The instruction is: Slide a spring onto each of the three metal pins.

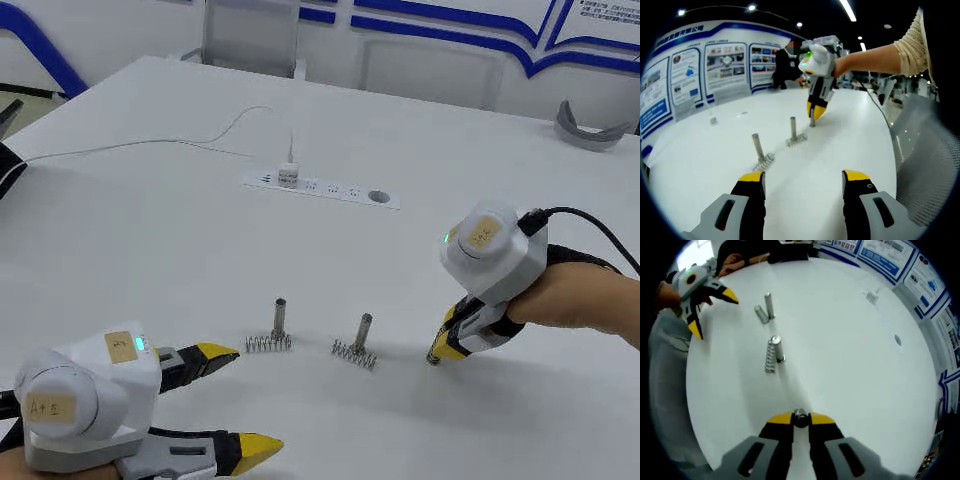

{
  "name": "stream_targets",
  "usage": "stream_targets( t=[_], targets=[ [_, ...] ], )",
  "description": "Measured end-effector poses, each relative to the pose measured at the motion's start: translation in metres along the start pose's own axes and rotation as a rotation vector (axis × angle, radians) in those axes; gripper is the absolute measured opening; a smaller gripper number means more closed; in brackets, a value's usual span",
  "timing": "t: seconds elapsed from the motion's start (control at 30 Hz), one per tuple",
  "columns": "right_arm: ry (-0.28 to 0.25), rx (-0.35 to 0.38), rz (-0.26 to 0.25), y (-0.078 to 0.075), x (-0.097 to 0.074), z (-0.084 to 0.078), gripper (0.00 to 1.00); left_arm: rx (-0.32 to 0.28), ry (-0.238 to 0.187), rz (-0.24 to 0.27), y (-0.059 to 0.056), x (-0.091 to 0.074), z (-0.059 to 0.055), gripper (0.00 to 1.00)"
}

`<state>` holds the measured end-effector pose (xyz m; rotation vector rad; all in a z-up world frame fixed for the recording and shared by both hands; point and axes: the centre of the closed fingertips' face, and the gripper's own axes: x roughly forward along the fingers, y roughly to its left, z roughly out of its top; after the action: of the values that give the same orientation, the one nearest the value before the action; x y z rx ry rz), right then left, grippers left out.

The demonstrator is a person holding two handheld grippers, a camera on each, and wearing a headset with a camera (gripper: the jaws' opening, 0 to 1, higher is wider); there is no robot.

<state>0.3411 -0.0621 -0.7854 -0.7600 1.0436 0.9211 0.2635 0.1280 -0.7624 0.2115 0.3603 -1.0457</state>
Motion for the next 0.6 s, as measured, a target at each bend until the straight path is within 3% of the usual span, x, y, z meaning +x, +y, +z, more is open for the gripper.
stream_targets(
  t=[0.3, 0.6],
  targets=[
    [-0.001, -0.01, -0.008, 0.002, -0.001, -0.002, 0.18, 0.0, -0.003, -0.002, -0.001, 0.001, 0.001, 0.63],
    [-0.042, -0.035, -0.063, 0.003, -0.026, 0.012, 0.22, 0.006, -0.007, -0.004, -0.001, 0.001, 0.003, 0.63]
  ],
)
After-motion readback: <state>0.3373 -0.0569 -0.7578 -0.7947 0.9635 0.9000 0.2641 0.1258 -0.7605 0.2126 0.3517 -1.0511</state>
